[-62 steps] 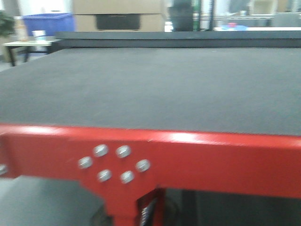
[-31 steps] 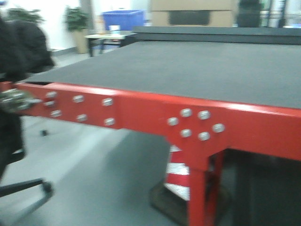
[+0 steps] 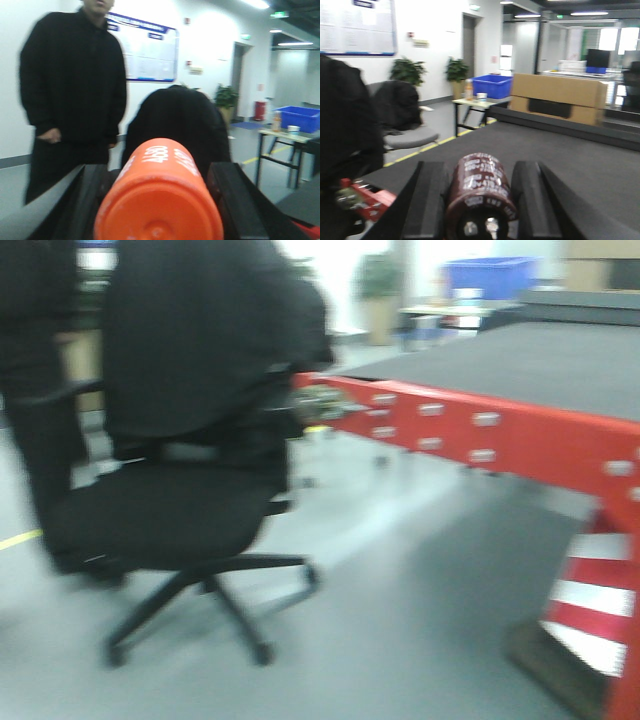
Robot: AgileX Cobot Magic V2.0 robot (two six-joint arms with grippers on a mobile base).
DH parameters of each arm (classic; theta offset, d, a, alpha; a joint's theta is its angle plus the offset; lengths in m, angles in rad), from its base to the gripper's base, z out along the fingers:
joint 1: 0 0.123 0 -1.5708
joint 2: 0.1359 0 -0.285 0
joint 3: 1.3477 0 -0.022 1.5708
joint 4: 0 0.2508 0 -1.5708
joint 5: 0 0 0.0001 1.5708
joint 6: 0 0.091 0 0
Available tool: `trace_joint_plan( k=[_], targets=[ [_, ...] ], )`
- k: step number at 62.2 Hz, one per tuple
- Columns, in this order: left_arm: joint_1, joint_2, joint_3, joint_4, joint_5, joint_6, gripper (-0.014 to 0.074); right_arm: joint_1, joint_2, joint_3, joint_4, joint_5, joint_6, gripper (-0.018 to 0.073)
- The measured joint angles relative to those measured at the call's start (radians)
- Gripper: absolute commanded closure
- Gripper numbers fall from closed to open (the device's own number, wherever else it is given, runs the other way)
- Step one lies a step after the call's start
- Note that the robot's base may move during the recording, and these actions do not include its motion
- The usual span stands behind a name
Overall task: Place cylindrical capacitor in blue bin on shelf
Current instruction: 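Drive the base away from the table to the blue-bin shelf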
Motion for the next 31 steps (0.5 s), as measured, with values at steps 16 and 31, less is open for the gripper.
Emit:
trace_joint_plan(
  k=[16,31],
  targets=[
    [0.000,0.000,0.000,0.000,0.000,0.000,0.0707,0.000,0.000,0.000,0.000,0.000,0.000,0.0721],
    [0.000,0.000,0.000,0.000,0.000,0.000,0.0707,0.000,0.000,0.000,0.000,0.000,0.000,0.0721]
  ],
)
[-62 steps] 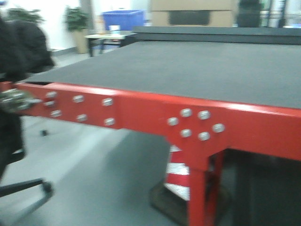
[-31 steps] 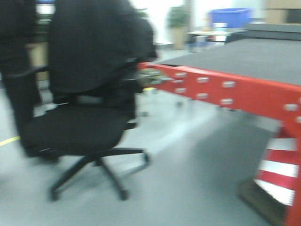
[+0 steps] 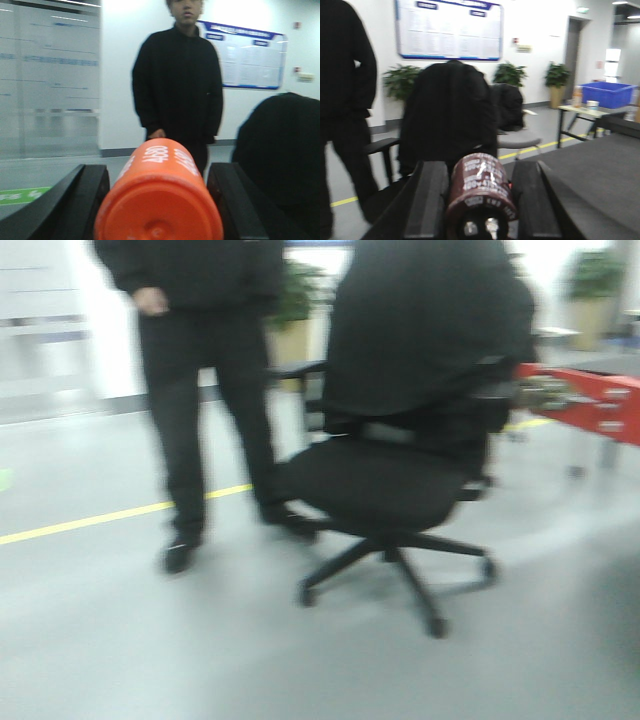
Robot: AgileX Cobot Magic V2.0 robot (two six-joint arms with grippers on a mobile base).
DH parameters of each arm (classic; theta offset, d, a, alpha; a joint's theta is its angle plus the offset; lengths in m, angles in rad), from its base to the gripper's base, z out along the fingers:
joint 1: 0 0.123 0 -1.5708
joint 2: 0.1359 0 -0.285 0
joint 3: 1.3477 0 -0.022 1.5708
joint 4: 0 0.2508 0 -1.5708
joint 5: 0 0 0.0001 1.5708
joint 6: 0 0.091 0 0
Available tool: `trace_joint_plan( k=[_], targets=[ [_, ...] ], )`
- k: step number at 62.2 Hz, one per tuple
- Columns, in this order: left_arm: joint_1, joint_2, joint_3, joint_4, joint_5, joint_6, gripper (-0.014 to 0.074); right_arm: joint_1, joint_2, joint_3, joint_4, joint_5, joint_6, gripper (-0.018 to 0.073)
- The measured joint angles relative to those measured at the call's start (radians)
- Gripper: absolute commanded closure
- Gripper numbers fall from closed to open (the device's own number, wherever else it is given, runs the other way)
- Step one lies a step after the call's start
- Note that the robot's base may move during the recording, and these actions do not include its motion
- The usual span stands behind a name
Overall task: Place cylindrical capacitor in blue bin on shelf
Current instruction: 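Drive the base away from the table to the blue-bin shelf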
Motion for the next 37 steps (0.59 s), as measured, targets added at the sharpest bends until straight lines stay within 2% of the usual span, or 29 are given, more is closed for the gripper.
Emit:
trace_joint_plan(
  k=[37],
  targets=[
    [0.000,0.000,0.000,0.000,0.000,0.000,0.0707,0.000,0.000,0.000,0.000,-0.002,0.000,0.0721]
  ],
)
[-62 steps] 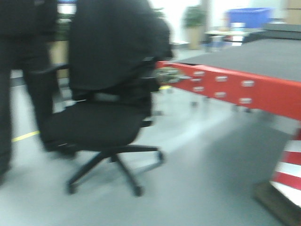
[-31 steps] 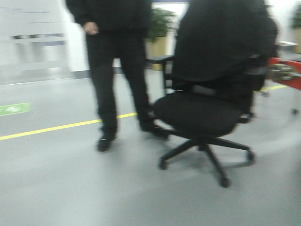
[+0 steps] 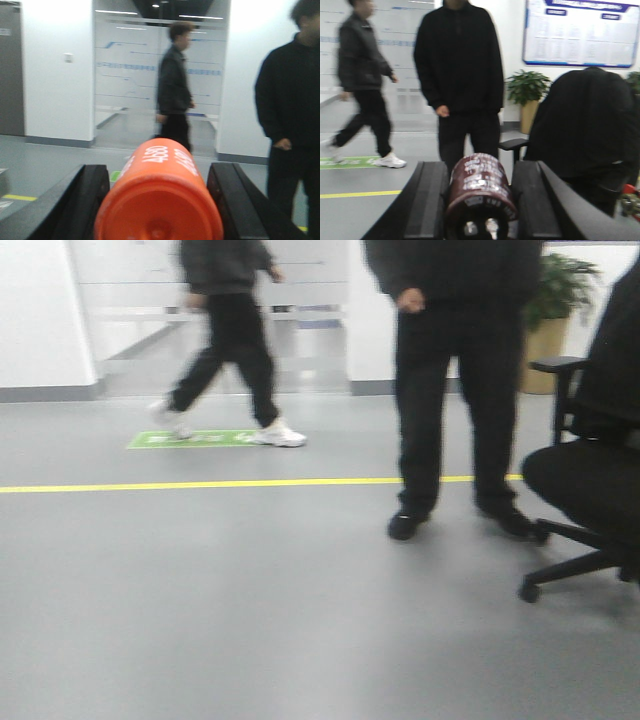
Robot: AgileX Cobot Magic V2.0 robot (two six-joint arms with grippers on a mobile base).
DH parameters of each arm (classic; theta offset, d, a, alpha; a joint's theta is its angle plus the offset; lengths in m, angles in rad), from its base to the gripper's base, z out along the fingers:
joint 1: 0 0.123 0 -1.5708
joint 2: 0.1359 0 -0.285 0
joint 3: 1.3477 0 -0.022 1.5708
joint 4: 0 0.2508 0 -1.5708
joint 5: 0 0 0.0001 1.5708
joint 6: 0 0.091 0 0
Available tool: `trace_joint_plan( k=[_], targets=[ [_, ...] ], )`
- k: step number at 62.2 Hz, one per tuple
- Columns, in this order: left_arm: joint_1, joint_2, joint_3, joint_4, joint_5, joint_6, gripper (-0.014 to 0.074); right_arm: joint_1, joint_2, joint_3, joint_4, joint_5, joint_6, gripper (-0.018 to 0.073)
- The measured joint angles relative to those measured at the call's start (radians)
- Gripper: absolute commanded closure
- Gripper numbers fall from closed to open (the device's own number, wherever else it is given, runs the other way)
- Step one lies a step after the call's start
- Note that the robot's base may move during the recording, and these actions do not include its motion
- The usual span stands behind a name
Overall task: Place cylindrical capacitor in blue bin on shelf
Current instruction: 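Drive the base away from the table to the blue-bin shelf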
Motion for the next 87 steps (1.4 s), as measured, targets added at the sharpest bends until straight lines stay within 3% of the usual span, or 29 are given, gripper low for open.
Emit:
trace_joint_plan(
  k=[87],
  targets=[
    [0.000,0.000,0.000,0.000,0.000,0.000,0.0707,0.000,0.000,0.000,0.000,-0.002,0.000,0.0721]
  ],
)
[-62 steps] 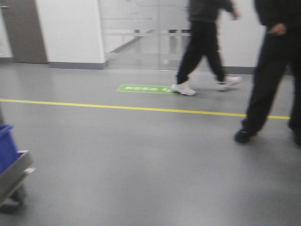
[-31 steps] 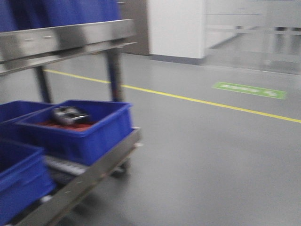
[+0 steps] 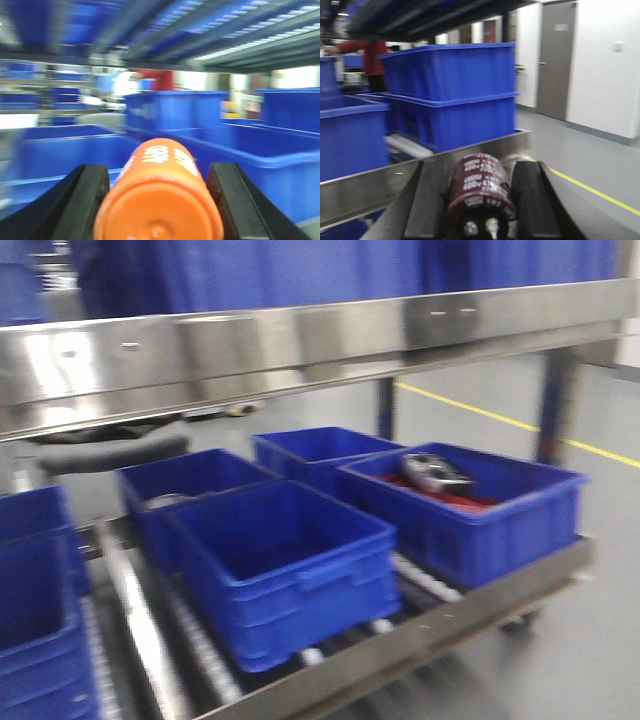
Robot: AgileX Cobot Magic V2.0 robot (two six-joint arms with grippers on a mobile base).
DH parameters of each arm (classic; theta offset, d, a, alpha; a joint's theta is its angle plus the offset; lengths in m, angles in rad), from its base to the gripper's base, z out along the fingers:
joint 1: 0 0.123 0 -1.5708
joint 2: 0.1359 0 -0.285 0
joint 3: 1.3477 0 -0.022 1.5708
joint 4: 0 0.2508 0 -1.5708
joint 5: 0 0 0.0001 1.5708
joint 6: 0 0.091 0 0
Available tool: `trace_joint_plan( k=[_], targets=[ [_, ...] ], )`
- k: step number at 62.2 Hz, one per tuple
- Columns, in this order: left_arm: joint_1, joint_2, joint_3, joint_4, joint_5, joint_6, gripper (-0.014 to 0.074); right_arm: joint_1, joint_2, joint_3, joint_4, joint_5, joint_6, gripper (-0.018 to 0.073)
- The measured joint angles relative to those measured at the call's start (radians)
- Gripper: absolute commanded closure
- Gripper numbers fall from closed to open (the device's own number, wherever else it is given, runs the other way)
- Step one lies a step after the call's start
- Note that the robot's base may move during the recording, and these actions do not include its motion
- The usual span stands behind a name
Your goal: Place cylindrical capacitor in blue bin on shelf
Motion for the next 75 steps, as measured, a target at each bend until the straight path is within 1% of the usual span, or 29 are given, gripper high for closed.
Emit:
trace_joint_plan(
  k=[75],
  targets=[
    [0.000,-0.001,0.000,0.000,0.000,0.000,0.0707,0.000,0.000,0.000,0.000,0.000,0.000,0.0721]
  ],
)
